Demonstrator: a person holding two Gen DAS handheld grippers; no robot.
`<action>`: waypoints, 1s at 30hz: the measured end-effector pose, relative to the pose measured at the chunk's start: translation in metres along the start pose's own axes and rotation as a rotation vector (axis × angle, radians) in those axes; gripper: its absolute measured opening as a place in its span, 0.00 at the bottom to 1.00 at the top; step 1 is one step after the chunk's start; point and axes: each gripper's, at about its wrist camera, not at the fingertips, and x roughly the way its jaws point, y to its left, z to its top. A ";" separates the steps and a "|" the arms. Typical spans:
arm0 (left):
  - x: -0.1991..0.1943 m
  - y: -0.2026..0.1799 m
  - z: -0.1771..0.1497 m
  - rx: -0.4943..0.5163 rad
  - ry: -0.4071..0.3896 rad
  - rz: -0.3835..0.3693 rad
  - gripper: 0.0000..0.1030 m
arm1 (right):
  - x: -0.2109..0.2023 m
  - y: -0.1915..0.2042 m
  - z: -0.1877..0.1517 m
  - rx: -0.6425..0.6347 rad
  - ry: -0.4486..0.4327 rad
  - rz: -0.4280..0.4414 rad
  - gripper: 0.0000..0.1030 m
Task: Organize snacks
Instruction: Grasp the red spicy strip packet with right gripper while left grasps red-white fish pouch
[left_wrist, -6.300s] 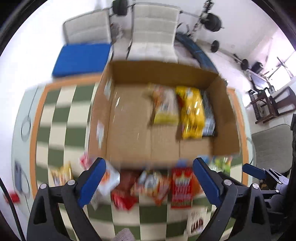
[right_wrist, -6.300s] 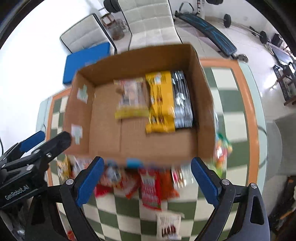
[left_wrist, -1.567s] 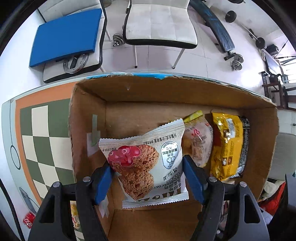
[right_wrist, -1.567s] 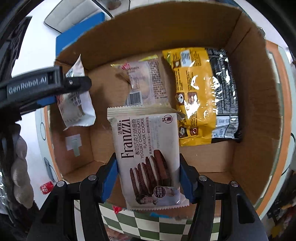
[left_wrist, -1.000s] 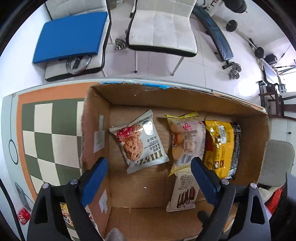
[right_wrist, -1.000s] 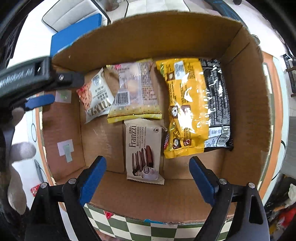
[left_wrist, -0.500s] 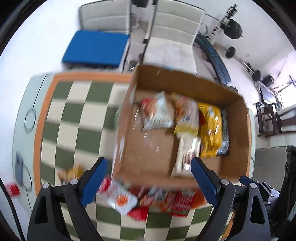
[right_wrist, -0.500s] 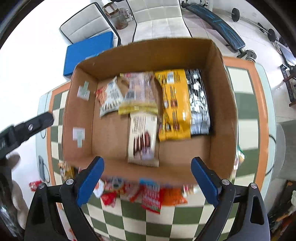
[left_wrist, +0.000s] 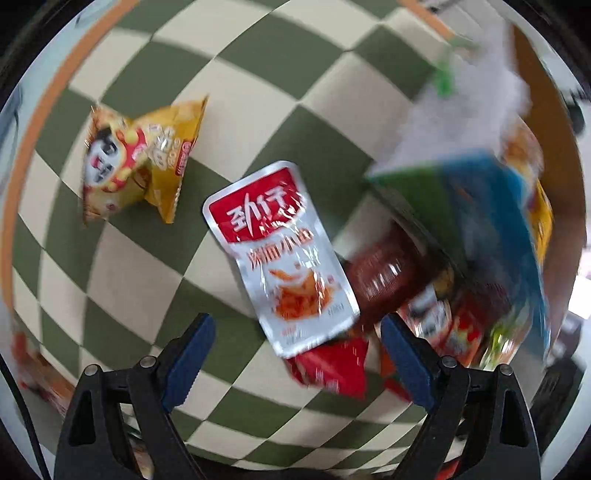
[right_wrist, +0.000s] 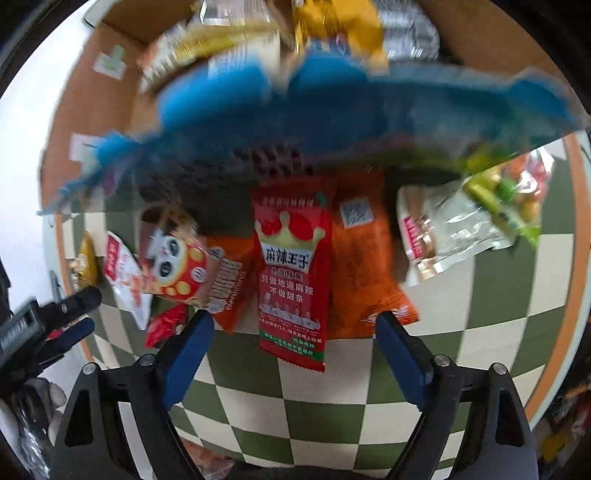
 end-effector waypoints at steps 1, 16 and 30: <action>0.005 0.002 0.005 -0.023 0.002 0.005 0.89 | 0.004 0.001 0.000 0.002 0.001 -0.006 0.86; 0.038 -0.016 0.014 0.108 -0.060 0.202 0.75 | 0.032 0.029 0.001 -0.045 -0.002 -0.136 0.81; 0.033 0.004 -0.038 0.233 -0.045 0.204 0.47 | 0.047 0.051 -0.024 -0.106 -0.048 -0.208 0.29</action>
